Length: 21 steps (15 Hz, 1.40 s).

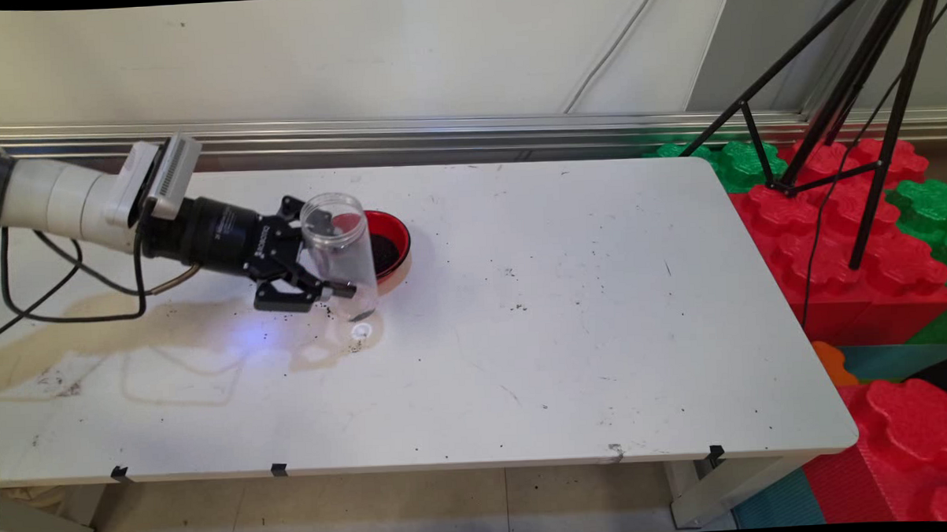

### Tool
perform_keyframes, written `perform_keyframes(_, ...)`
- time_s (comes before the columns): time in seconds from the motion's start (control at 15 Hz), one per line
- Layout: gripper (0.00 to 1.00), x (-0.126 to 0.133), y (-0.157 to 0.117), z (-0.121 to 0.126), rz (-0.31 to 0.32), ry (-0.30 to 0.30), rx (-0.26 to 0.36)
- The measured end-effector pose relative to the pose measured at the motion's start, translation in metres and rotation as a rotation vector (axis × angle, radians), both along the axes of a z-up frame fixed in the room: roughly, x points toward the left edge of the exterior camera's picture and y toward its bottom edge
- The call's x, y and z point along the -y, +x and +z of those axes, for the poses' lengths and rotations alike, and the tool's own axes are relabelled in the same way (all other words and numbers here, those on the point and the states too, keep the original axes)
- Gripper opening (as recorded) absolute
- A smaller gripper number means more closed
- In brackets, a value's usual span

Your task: Pour the black seasoning powder in the red bowl, then place the picked object on the table

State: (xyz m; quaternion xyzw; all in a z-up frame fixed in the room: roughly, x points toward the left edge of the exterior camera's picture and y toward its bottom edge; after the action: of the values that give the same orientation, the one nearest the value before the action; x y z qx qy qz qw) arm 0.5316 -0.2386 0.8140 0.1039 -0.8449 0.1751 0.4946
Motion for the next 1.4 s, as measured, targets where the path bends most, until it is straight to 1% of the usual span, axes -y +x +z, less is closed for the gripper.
perform_keyframes(0.73,0.0,-0.02,0.038,-0.048,0.02,0.098,-0.039)
perform_keyframes(0.87,0.0,-0.025,0.047,-0.058,0.023,0.113,-0.038)
perform_keyframes(1.4,0.0,-0.038,0.072,-0.084,0.034,0.146,-0.027)
